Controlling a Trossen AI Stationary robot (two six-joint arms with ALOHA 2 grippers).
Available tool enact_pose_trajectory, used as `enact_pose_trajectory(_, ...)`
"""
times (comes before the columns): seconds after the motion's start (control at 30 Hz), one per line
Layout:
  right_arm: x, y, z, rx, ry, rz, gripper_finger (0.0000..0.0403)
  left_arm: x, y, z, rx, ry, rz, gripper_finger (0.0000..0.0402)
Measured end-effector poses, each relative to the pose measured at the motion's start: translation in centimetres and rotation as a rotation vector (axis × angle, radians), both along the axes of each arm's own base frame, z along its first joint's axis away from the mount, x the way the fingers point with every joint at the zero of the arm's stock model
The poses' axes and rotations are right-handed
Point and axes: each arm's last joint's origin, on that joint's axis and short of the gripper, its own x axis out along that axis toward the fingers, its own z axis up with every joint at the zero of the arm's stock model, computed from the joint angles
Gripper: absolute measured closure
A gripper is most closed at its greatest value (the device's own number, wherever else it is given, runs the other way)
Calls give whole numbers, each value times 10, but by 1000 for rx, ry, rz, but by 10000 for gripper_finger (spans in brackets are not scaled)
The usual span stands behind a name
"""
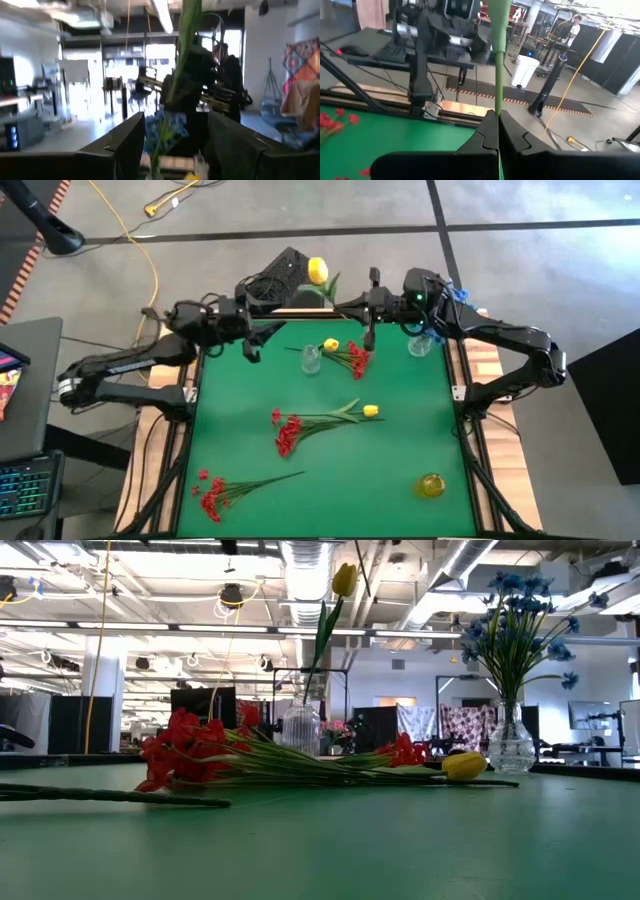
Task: Sort flowers into vase by color
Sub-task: Put the top yellow tulip into the left transparent vase
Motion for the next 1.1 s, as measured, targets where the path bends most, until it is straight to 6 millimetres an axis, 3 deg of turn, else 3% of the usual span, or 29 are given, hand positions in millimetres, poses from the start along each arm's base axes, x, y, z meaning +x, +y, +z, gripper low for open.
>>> enact_pose_trajectory(0.13,1,2,-1,14,0,10,384,26,6,-8,26,-33,-47,193)
enact_pose_trajectory(0.3,3,4,-2,17,6,19,383,57,15,-2,70,-26,-59,193)
enact_pose_trajectory(0.57,4,5,-2,16,5,25,382,89,27,3,106,-12,-72,193)
enact_pose_trajectory(0.73,4,5,-2,16,6,25,382,99,29,0,84,0,-96,194)
enact_pose_trajectory(1.1,4,5,-2,13,6,24,381,99,29,10,91,-33,-95,194)
